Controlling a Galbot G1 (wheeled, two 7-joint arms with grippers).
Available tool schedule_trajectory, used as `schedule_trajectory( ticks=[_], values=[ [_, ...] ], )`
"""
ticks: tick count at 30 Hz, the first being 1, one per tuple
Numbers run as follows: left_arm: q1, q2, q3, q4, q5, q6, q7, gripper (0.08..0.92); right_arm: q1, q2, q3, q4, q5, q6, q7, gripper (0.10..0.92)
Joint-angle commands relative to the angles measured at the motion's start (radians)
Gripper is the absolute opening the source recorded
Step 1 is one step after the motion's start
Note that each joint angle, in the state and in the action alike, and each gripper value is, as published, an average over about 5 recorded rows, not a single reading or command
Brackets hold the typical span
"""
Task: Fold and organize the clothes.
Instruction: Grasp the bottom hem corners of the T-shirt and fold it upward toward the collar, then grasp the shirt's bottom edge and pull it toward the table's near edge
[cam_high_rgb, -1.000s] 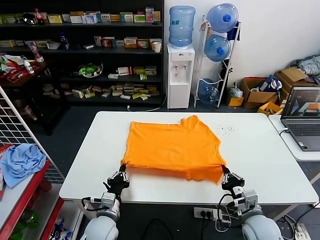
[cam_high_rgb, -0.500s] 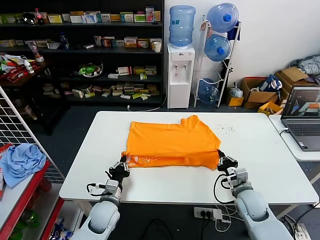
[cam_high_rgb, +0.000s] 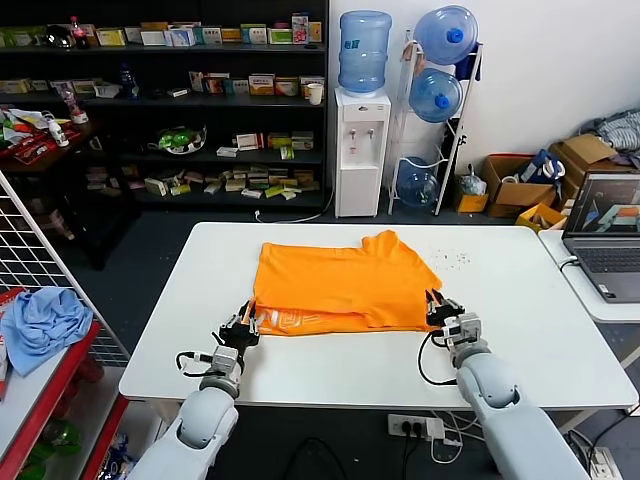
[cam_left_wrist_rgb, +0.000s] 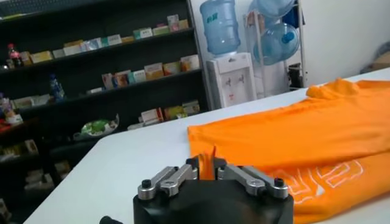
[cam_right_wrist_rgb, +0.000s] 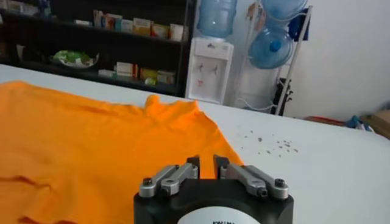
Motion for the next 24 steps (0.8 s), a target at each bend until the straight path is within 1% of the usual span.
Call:
schedule_trajectory(
  ticks=[1,5,7,8,10,14,17,19,21,24],
  values=[
    [0.045,0.037,0.006,-0.057,-0.109,0.057,0.005,0.365,-0.033,-0.02,0.003,0.074,0.036,-0.079,0.005,0.463],
    [0.075,0.051,0.005,-0.082,-0.141,0.084,-0.003,0.477,-0.109,-0.047,0.034,0.148,0.038,-0.136,0.008,0.558],
    [0.077,0.055,0.002,-0.082,-0.16,0.094,-0.01,0.538,-0.14,-0.06,0.047,0.165,0.037,-0.15,0.002,0.619],
    [0.075,0.056,0.0,-0.081,-0.175,0.101,-0.013,0.564,-0.152,-0.064,0.053,0.168,0.036,-0.154,-0.003,0.645],
    [0.069,0.056,-0.003,-0.078,-0.208,0.118,-0.018,0.625,-0.165,-0.068,0.065,0.165,0.035,-0.155,-0.012,0.722],
    [0.051,0.052,-0.006,-0.063,-0.247,0.139,-0.026,0.737,-0.171,-0.062,0.07,0.153,0.033,-0.15,-0.026,0.806],
    [0.034,0.048,-0.008,-0.047,-0.269,0.143,-0.029,0.801,-0.166,-0.053,0.065,0.141,0.027,-0.144,-0.03,0.794],
    [0.024,0.044,-0.01,-0.037,-0.284,0.146,-0.03,0.811,-0.159,-0.047,0.064,0.127,0.023,-0.137,-0.032,0.746],
    [0.017,0.04,-0.01,-0.029,-0.292,0.145,-0.028,0.797,-0.15,-0.041,0.063,0.109,0.02,-0.129,-0.032,0.695],
    [0.013,0.034,-0.011,-0.02,-0.294,0.142,-0.023,0.729,-0.141,-0.035,0.061,0.087,0.019,-0.117,-0.031,0.608]
  ],
)
